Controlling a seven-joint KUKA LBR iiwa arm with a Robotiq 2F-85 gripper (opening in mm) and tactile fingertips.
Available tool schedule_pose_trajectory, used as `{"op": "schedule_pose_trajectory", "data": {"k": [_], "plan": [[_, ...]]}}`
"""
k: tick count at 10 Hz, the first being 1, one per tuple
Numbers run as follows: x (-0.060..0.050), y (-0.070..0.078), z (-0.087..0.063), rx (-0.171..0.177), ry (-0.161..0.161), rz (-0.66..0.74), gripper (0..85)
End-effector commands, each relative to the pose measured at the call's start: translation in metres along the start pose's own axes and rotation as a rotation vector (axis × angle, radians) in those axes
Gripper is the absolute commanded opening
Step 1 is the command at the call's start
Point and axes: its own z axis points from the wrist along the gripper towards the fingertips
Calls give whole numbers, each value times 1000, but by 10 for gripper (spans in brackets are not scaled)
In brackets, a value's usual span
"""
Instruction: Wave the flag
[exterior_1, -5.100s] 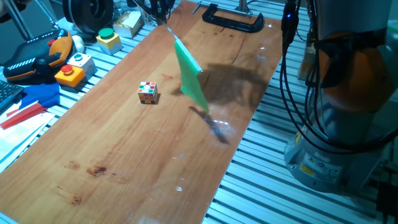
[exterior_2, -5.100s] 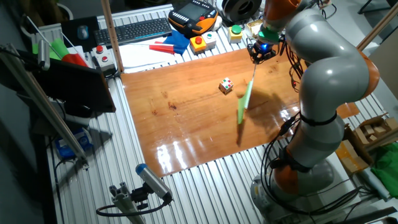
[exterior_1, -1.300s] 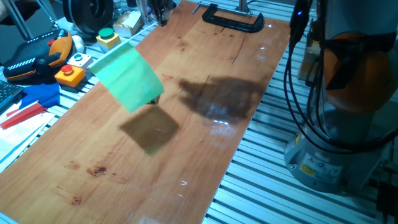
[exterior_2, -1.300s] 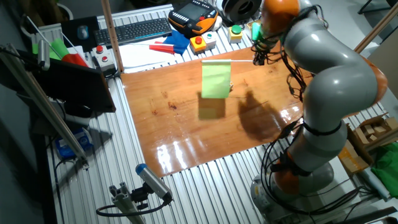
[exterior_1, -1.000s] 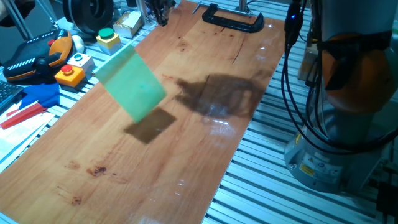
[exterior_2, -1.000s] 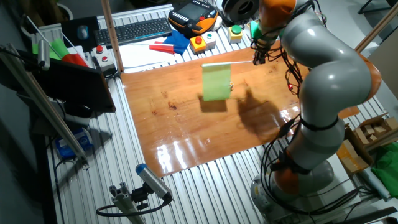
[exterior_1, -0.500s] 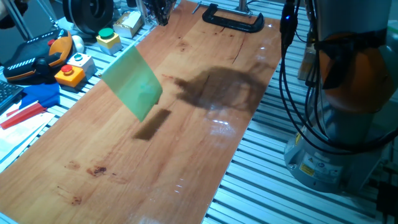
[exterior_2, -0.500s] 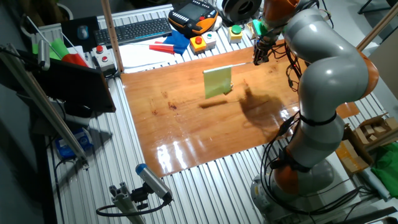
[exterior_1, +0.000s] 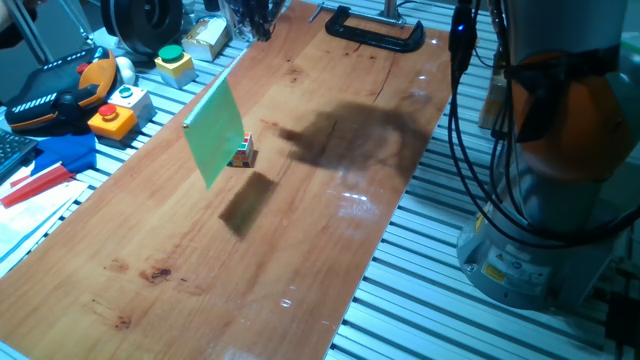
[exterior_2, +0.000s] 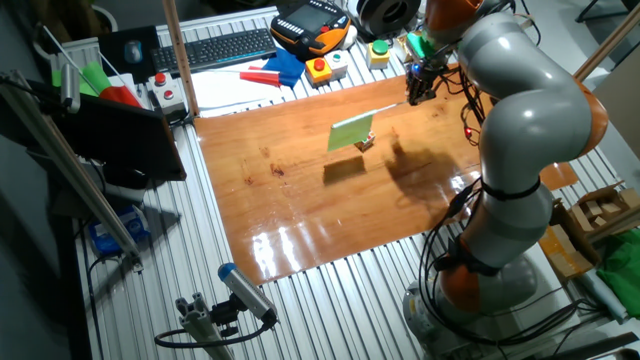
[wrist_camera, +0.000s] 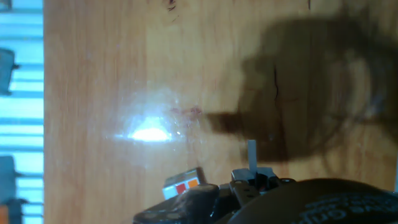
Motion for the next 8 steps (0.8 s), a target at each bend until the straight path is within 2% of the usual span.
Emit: {"op": "schedule_pose_trajectory", "data": {"k": [1,4,8], "plan": [[0,0,0,19,-68,-1183,7],[0,1,0,24,-55,-1351,7],[-1,1,0,48,-88,-1514,7]]}}
